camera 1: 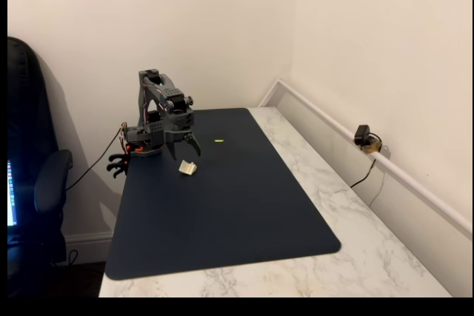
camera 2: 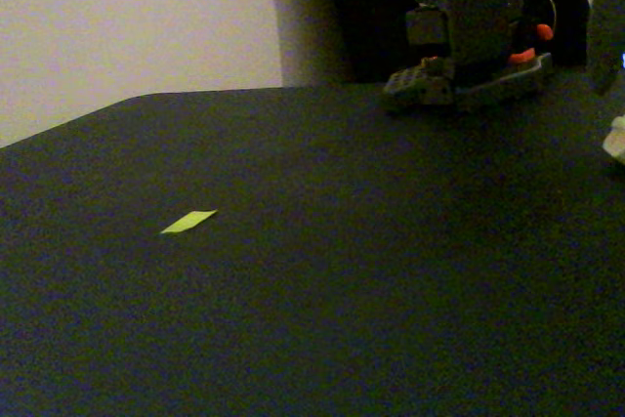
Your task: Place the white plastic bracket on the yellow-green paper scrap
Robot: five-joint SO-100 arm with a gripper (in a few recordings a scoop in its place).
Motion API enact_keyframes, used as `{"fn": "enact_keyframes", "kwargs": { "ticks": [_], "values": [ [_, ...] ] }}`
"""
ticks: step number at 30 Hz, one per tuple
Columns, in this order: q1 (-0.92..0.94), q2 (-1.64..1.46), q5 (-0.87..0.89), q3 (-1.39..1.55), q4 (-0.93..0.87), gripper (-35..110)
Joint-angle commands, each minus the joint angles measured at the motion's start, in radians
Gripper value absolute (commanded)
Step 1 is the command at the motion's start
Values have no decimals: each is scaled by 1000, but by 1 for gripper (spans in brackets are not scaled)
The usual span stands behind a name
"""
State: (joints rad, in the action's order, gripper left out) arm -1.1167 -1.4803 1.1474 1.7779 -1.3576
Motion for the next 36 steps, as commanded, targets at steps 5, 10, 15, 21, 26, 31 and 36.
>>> {"fn": "enact_keyframes", "kwargs": {
  "ticks": [5,10,15,21,26,31,36],
  "values": [
    [-17,-54,11,11,26,41],
    [-15,-23,20,11,69,41],
    [-6,5,21,18,91,41],
    [-3,9,28,40,109,41],
    [-6,23,32,52,141,41],
    [-9,61,41,55,175,41],
    [-11,69,44,57,186,41]
  ]
}}
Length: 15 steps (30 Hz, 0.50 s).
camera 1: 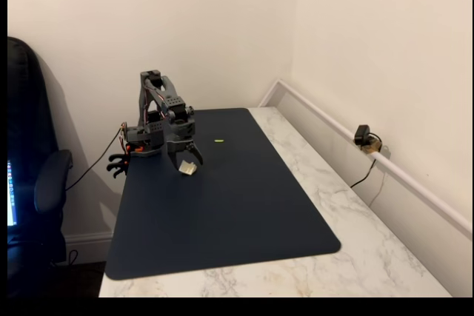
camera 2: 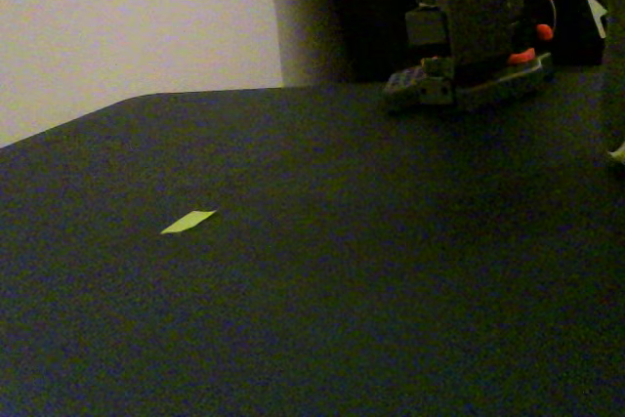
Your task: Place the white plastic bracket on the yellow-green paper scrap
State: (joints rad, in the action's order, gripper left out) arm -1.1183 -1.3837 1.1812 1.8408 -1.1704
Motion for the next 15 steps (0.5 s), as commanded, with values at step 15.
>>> {"fn": "enact_keyframes", "kwargs": {
  "ticks": [15],
  "values": [
    [5,-2,5,-5,26,23]
  ]
}}
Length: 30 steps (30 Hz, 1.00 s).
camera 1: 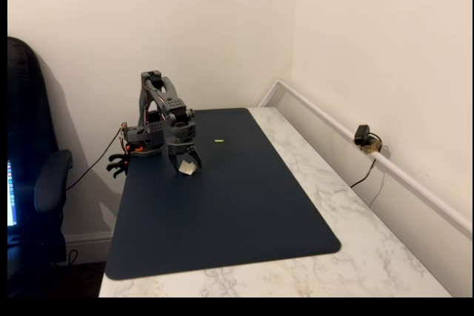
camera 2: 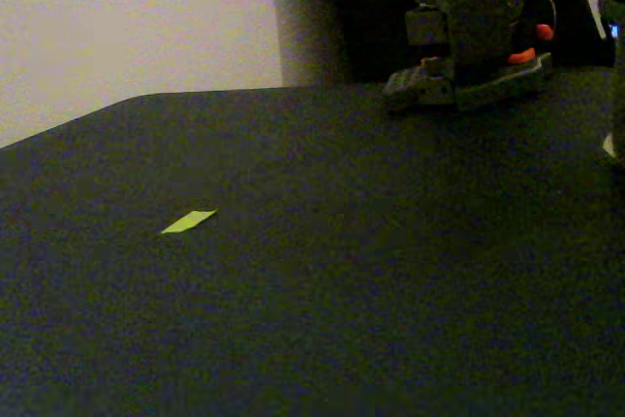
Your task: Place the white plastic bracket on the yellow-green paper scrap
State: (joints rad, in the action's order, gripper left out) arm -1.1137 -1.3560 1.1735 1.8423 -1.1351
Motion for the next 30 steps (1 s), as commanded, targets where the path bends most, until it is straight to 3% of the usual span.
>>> {"fn": "enact_keyframes", "kwargs": {
  "ticks": [1,6,11,22,30],
  "values": [
    [2,-26,11,-9,-18,19],
    [9,-28,8,-9,-43,1],
    [20,-37,-2,-18,-69,0],
    [121,-100,-115,-284,-357,0],
    [322,-94,-264,-523,-505,0]
  ]
}}
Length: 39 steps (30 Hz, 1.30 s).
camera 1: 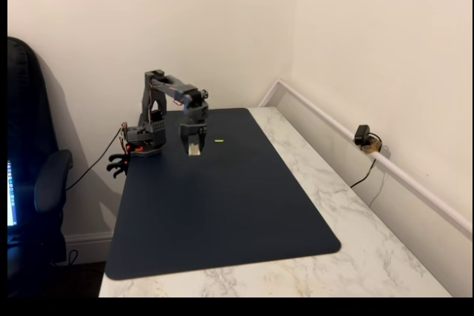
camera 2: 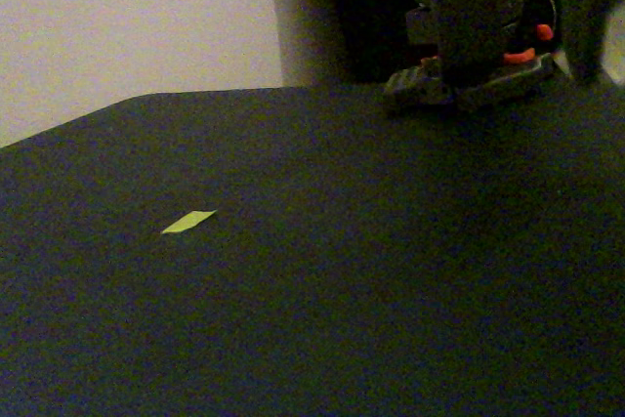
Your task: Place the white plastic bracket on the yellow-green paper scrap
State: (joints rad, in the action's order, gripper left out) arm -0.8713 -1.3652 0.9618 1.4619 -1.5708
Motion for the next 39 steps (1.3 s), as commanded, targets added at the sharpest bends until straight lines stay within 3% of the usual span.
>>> {"fn": "enact_keyframes", "kwargs": {
  "ticks": [1,8,14,27,39],
  "values": [
    [114,-69,-77,-181,-87,0],
    [344,112,-221,-525,-176,0],
    [522,179,-249,-606,-176,0],
    [690,109,-109,-265,-15,0],
    [865,14,-137,-34,104,0]
  ]
}}
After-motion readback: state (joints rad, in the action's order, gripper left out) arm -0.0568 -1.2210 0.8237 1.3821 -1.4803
